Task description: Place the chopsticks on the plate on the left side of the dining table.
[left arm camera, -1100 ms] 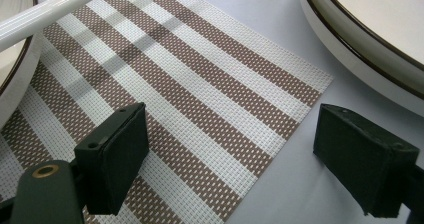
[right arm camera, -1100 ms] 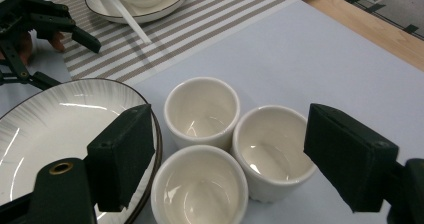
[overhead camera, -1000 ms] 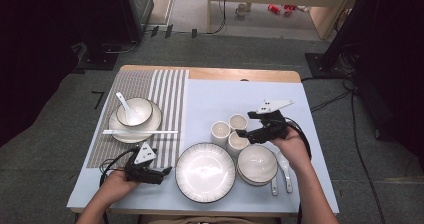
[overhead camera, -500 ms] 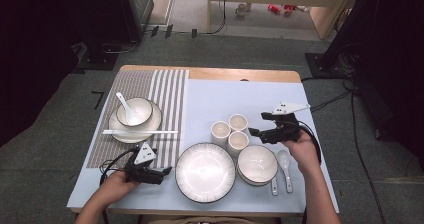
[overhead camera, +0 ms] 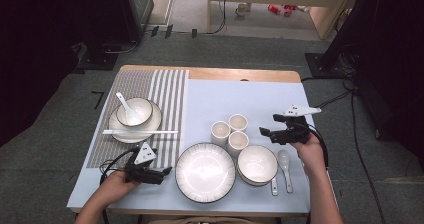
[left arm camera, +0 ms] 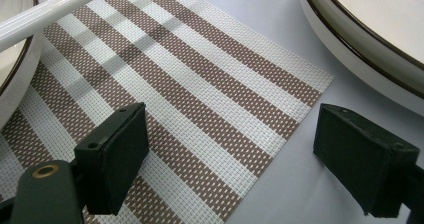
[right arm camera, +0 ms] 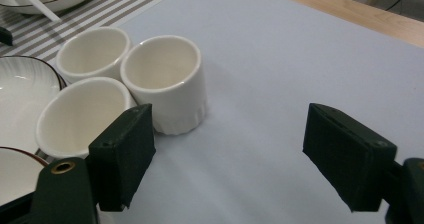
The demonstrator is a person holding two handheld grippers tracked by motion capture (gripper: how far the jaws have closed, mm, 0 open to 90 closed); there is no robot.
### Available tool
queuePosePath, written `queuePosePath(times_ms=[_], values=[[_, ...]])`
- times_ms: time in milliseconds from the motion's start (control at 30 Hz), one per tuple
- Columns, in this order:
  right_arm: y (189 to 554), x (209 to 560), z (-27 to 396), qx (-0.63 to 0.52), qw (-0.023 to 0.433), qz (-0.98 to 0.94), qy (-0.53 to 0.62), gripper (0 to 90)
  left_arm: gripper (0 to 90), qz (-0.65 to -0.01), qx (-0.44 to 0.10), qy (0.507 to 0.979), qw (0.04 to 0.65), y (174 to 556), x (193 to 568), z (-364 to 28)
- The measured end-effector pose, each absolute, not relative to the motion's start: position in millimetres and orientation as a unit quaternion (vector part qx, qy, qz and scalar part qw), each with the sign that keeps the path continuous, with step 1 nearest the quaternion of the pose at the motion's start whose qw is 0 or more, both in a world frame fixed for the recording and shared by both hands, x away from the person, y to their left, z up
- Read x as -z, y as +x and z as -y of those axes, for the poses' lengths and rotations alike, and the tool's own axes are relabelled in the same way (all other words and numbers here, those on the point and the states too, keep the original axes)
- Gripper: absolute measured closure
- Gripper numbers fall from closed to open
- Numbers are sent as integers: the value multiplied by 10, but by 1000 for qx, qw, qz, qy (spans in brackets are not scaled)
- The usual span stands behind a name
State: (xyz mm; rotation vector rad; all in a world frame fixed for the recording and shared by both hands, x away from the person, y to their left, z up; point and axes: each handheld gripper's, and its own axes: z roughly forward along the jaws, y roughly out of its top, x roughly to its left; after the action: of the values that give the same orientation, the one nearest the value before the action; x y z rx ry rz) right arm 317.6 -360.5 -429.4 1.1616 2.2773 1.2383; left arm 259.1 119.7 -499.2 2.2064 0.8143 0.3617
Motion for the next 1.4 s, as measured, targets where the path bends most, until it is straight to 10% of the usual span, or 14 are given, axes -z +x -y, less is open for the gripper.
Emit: queuePosePath(times_ms=[1400], values=[[3106,4912,4327,-358,190,-764,502,229,144,-318,-141,861,371,2591,4991,-1195]])
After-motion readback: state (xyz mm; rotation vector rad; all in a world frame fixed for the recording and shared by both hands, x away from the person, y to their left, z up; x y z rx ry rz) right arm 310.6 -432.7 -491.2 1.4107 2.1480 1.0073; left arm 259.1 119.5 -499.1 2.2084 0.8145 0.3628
